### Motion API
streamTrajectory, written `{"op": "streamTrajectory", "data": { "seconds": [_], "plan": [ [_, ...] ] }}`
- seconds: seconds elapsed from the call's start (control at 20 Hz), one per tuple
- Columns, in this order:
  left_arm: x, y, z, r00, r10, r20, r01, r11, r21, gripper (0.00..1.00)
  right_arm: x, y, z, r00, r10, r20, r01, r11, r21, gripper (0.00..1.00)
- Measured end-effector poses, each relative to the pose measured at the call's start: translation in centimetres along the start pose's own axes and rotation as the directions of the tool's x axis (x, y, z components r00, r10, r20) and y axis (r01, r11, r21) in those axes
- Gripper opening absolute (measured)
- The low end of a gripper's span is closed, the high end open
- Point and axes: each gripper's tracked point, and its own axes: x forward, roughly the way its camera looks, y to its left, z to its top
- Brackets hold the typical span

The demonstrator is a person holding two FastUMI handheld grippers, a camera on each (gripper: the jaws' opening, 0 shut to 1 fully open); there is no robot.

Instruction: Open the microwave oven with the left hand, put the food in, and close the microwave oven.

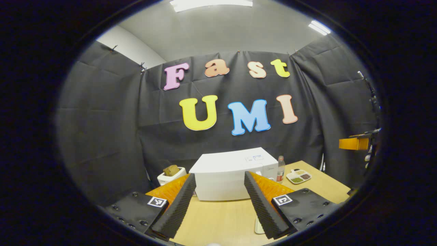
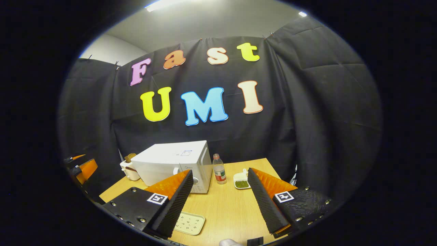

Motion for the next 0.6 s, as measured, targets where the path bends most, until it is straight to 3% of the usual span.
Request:
{"op": "streamTrajectory", "data": {
  "seconds": [0.6],
  "plan": [
    [-3.1,-0.5,4.8,0.997,0.033,0.069,-0.031,0.999,-0.04,0.99,-2.4,-0.5,1.3,0.999,0.017,0.04,-0.016,1.0,-0.025,0.98]
  ]
}}
